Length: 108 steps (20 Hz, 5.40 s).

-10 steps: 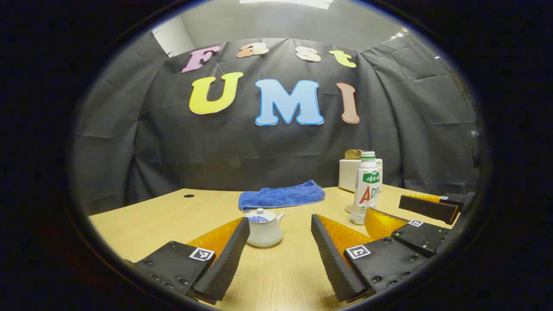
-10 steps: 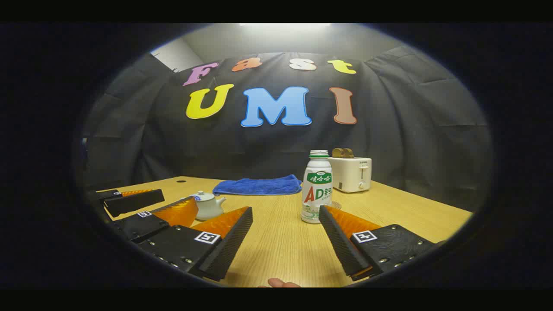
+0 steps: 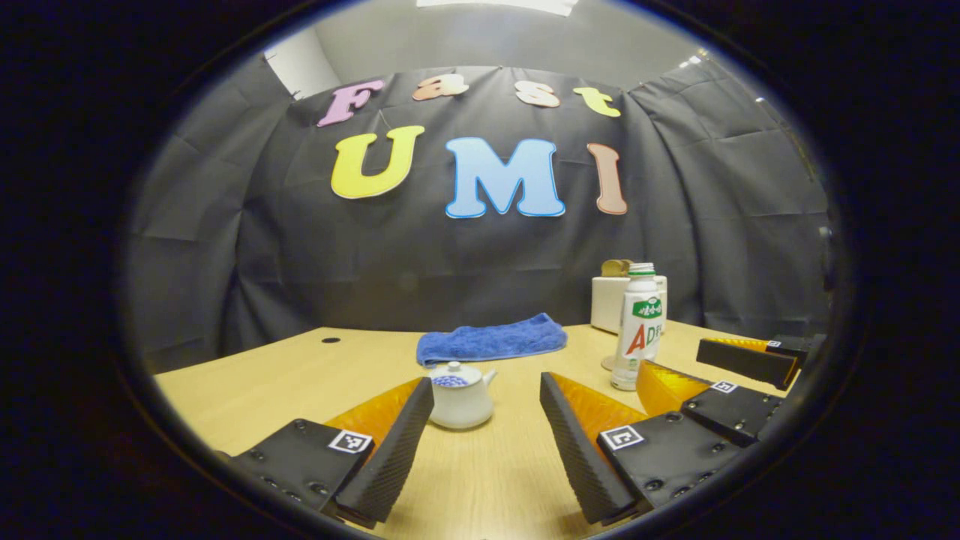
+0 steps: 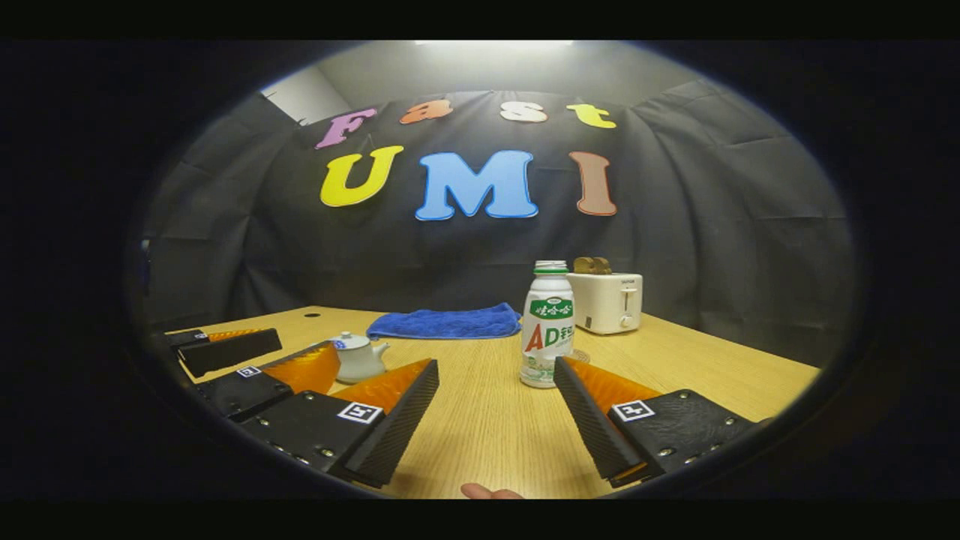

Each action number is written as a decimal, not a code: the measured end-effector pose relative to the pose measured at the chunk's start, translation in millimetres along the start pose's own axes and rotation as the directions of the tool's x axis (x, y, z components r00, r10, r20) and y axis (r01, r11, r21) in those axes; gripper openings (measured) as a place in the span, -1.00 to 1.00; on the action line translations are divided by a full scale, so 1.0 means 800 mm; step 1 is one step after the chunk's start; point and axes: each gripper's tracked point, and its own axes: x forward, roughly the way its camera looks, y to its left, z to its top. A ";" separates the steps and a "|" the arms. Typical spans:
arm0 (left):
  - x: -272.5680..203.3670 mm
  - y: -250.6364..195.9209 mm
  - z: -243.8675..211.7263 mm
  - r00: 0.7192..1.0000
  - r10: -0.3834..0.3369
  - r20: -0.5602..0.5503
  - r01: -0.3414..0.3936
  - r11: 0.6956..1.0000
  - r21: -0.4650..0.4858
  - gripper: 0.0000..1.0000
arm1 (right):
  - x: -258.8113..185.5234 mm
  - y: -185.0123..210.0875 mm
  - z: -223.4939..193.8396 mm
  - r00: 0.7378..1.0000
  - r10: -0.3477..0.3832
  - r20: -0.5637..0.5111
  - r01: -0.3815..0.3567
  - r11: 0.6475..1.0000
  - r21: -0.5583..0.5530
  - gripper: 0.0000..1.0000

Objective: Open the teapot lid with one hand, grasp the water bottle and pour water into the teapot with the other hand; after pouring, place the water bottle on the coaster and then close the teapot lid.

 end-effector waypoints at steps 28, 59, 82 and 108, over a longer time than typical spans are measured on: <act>0.155 0.050 -0.031 0.989 -0.011 -0.146 0.009 1.000 -0.012 0.96 | 0.026 -0.005 0.015 0.997 0.075 -0.023 -0.074 0.997 0.037 0.91; 0.016 0.041 0.115 0.975 -0.145 0.166 0.152 0.988 -0.028 -0.65 | 0.113 -0.089 0.018 0.999 -0.015 -0.039 0.008 0.985 -0.171 0.91; -0.035 0.030 0.089 0.969 -0.204 0.139 0.212 0.976 -0.047 -0.65 | 0.202 -0.099 -0.016 0.985 -0.062 -0.160 0.044 0.993 -0.112 0.82; -0.151 0.081 0.042 0.977 -0.168 0.133 0.174 0.984 -0.039 -0.65 | 0.173 0.049 0.017 0.983 0.144 -0.116 -0.185 0.807 -0.561 0.45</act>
